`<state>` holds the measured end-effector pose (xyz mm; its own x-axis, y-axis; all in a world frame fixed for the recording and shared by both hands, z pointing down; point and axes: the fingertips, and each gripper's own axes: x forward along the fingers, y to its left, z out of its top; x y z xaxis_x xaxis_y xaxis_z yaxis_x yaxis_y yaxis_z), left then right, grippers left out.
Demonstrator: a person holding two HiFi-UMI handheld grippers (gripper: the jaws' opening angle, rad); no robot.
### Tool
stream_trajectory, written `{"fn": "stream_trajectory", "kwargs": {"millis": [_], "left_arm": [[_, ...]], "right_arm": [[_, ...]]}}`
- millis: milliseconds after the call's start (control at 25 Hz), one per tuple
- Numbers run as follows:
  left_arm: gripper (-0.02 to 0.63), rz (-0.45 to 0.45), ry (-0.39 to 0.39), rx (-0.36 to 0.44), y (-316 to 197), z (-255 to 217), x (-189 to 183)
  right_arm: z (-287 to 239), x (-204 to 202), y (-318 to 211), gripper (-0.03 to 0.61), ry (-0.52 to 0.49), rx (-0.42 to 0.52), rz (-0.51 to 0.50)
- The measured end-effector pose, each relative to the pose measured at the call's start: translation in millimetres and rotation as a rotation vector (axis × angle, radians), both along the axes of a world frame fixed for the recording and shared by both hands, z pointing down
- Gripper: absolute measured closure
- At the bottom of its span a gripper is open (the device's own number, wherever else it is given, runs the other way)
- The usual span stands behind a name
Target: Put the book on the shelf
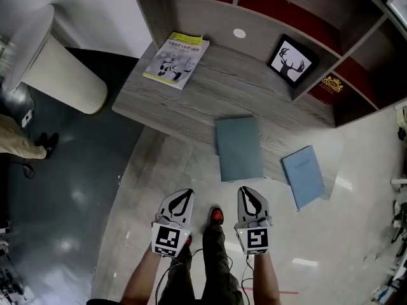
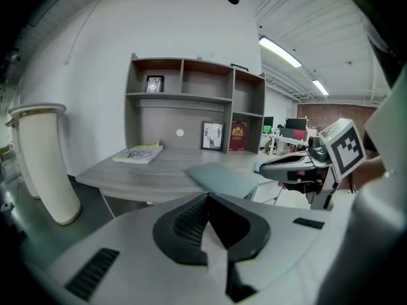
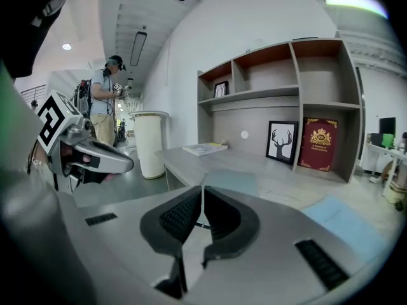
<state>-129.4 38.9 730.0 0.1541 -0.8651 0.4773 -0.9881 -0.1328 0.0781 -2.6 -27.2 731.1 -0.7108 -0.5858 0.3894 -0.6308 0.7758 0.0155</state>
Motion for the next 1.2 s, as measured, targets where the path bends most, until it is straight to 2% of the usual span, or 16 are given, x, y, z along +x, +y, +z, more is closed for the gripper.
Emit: {"fn": "stream_trajectory", "kwargs": {"millis": [120, 240, 280, 320, 360, 600, 760, 1080, 1200], "left_arm": [[0.607, 0.001, 0.011, -0.017, 2, 11, 0], [0.607, 0.003, 0.013, -0.034, 6, 20, -2], [0.607, 0.002, 0.013, -0.039, 7, 22, -3], [0.607, 0.0, 0.015, -0.042, 8, 24, -4], [0.607, -0.003, 0.017, -0.045, 9, 25, -5], [0.607, -0.016, 0.024, -0.066, 17, 39, -11], [0.607, -0.019, 0.035, -0.08, 22, 49, -9], [0.607, -0.032, 0.048, -0.108, 30, 66, -11], [0.607, -0.035, 0.05, -0.115, 31, 71, -12]], "right_arm": [[7, -4, -4, 0.548, 0.042, 0.025, -0.016], [18, -7, -5, 0.544, 0.134, 0.094, -0.056], [23, -10, -3, 0.52, 0.164, 0.103, -0.078], [28, -12, -2, 0.456, 0.189, 0.104, -0.098], [32, -13, 0, 0.422, 0.212, 0.104, -0.111], [58, -18, -2, 0.325, 0.337, 0.2, -0.147], [76, -19, -3, 0.293, 0.419, 0.279, -0.181], [104, -20, -14, 0.285, 0.596, 0.437, -0.2], [109, -19, -20, 0.285, 0.691, 0.542, -0.194]]}}
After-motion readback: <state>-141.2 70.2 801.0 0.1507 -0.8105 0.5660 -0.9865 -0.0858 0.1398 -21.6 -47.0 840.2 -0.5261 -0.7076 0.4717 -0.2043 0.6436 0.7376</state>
